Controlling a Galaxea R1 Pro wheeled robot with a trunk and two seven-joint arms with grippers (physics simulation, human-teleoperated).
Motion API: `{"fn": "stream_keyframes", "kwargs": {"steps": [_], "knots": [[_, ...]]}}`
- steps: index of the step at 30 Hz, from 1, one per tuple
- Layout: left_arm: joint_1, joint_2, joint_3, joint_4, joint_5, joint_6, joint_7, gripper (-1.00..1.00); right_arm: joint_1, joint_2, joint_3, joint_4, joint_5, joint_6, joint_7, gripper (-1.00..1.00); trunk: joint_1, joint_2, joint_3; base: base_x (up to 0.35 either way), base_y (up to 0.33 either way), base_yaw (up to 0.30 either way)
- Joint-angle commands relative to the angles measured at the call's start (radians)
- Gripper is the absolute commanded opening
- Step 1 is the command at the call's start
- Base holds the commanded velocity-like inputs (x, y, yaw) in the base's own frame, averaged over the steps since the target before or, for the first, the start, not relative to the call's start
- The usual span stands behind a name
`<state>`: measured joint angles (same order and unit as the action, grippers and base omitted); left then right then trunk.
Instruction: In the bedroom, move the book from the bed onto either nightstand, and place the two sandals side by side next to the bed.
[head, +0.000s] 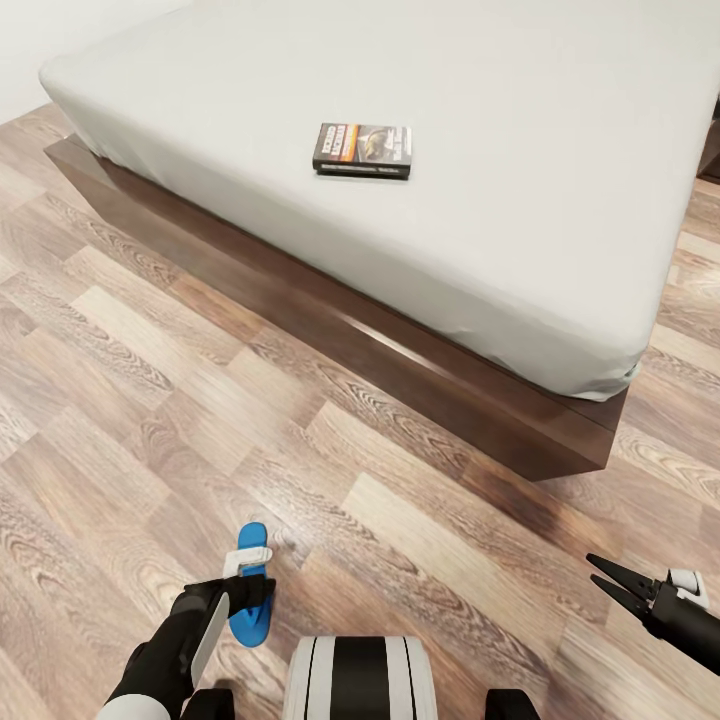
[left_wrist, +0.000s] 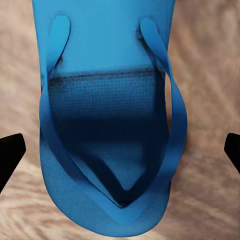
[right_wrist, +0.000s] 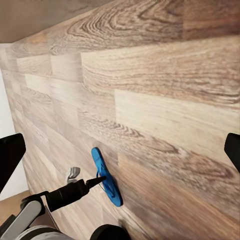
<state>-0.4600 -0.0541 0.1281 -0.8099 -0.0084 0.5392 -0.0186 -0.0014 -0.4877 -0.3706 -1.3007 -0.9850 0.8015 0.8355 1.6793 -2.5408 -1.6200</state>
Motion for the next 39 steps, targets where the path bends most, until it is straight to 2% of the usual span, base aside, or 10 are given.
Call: {"fn": "stream_keyframes", "kwargs": {"steps": [1, 3, 8, 25, 26, 39], "knots": [[0.000, -0.001, 0.004, -0.002, -0.001, 0.006, -0.002, 1.00, 0.000, 0.000, -0.001, 0.000, -0.003, 0.005, 0.001, 1.00, 0.000, 0.000, -0.001, 0.000, 0.000, 0.000], [0.000, -0.001, 0.004, -0.002, -0.001, 0.007, -0.001, 1.00, 0.000, 0.000, -0.001, 0.000, -0.003, 0.005, 0.001, 1.00, 0.000, 0.000, -0.001, 0.000, 0.000, 0.000], [0.000, -0.001, 0.004, -0.002, -0.001, 0.007, -0.001, 1.00, 0.000, 0.000, -0.001, 0.000, -0.003, 0.005, 0.001, 1.00, 0.002, -0.001, -0.020, 0.000, 0.000, 0.000], [0.000, -0.001, 0.004, -0.002, -0.001, 0.006, -0.001, 1.00, 0.000, 0.000, -0.001, -0.002, -0.003, 0.005, 0.001, 1.00, 0.002, -0.001, -0.020, 0.000, 0.000, 0.000], [0.000, -0.001, 0.004, -0.002, -0.001, 0.007, -0.001, -1.00, 0.000, 0.000, -0.001, -0.001, -0.003, 0.005, 0.001, 1.00, 0.002, -0.001, -0.020, 0.000, 0.000, 0.000], [0.000, -0.001, 0.004, -0.002, -0.001, 0.007, -0.001, -1.00, 0.000, 0.000, -0.001, -0.002, -0.003, 0.005, 0.001, 1.00, 0.002, -0.001, -0.020, 0.000, 0.000, 0.000]]}}
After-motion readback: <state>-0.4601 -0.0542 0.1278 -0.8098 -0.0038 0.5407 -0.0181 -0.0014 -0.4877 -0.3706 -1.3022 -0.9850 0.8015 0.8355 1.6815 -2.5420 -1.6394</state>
